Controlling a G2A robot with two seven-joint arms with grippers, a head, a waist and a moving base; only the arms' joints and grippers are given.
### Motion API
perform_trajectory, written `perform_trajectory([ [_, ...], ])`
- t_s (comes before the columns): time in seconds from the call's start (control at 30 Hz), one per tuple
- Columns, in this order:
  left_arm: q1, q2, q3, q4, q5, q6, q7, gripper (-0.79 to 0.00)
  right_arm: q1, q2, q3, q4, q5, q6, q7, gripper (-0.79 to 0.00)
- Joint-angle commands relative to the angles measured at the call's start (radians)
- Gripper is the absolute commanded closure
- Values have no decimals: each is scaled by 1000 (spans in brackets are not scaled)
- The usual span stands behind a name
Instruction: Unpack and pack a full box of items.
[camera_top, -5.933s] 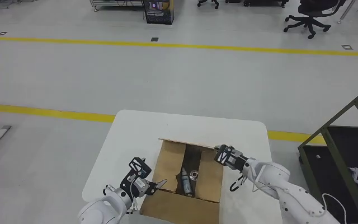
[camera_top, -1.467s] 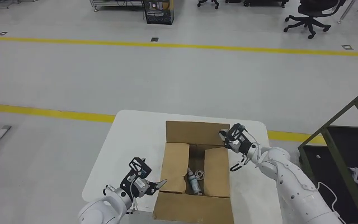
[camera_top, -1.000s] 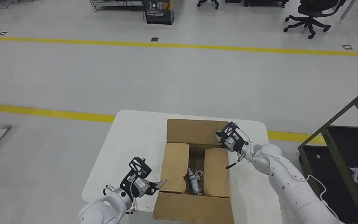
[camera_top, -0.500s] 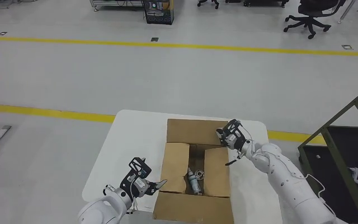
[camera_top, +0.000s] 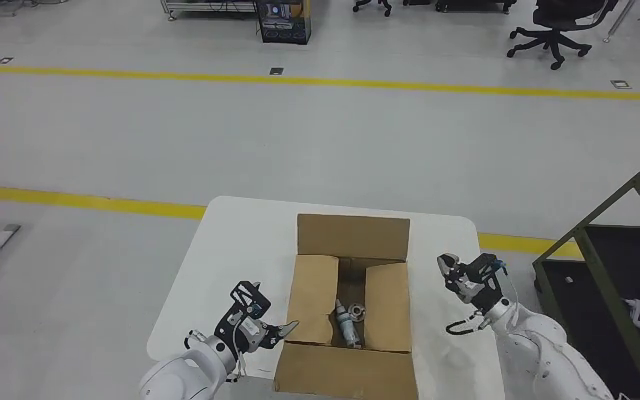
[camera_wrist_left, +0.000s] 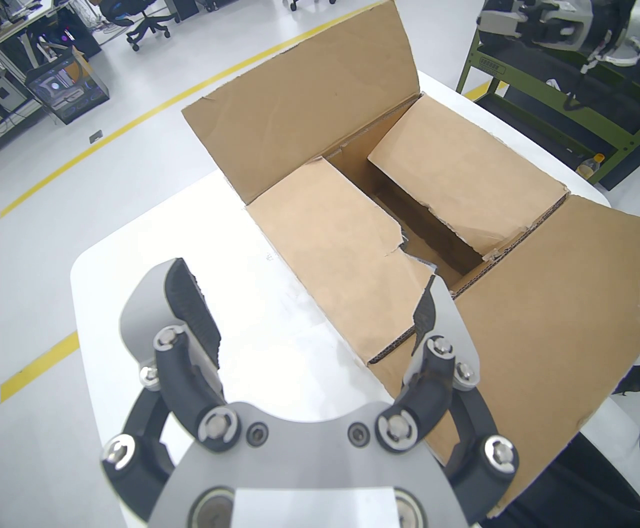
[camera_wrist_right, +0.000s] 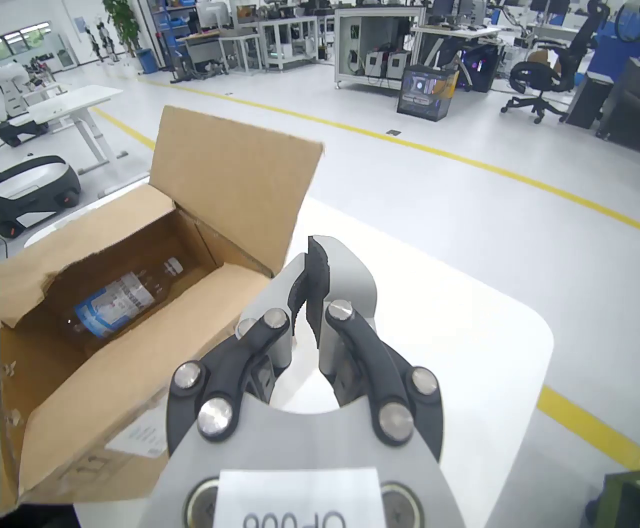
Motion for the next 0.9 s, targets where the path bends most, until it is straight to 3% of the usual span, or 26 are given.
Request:
perform_trajectory([
  [0.0, 0, 0, 0, 0, 0, 0, 0, -785, -18, -1, -4, 12, -5, 9, 14, 0],
  [0.47, 0, 0, 0, 0, 0, 0, 0, -785, 87, -66, -240, 137, -88, 6, 44, 0],
  [0.87, -33, -2, 56, -10, 75, 26, -45, -785, 155, -102, -335, 191, -113, -47, -4, 0],
])
